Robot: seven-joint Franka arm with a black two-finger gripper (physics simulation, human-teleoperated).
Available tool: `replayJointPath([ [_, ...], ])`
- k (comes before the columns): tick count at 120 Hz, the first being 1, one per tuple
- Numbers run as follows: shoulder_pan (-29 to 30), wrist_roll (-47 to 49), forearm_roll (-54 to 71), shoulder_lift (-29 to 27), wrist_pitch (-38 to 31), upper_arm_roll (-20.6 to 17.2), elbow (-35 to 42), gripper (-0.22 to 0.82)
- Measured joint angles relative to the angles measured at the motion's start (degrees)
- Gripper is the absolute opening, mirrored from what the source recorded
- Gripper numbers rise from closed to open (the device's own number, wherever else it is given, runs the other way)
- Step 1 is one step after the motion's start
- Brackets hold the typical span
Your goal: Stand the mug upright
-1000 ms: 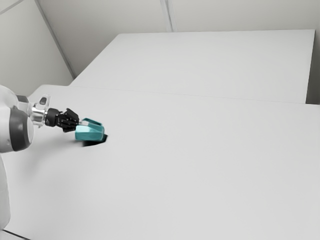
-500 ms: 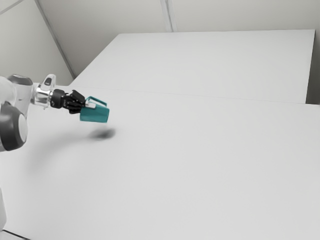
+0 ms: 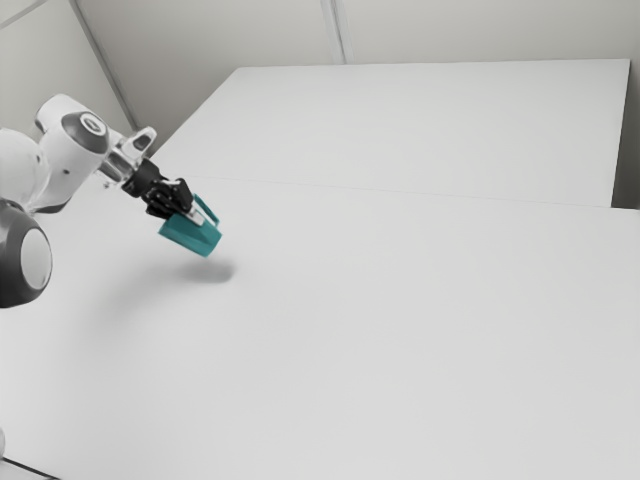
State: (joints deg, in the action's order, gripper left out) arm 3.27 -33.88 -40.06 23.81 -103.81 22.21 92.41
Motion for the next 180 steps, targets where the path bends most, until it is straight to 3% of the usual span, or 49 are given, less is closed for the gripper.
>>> replayJointPath([
  [35, -1.01, 9.44, 18.44, 0.67, -5.13, -4.98, -2.59, -0.17],
  [67, -3.06, 16.09, 27.38, 3.81, -8.59, -7.46, -4.98, -0.17],
  [180, -6.90, 32.82, 36.67, 6.73, -11.80, -8.17, -2.74, -0.17],
])
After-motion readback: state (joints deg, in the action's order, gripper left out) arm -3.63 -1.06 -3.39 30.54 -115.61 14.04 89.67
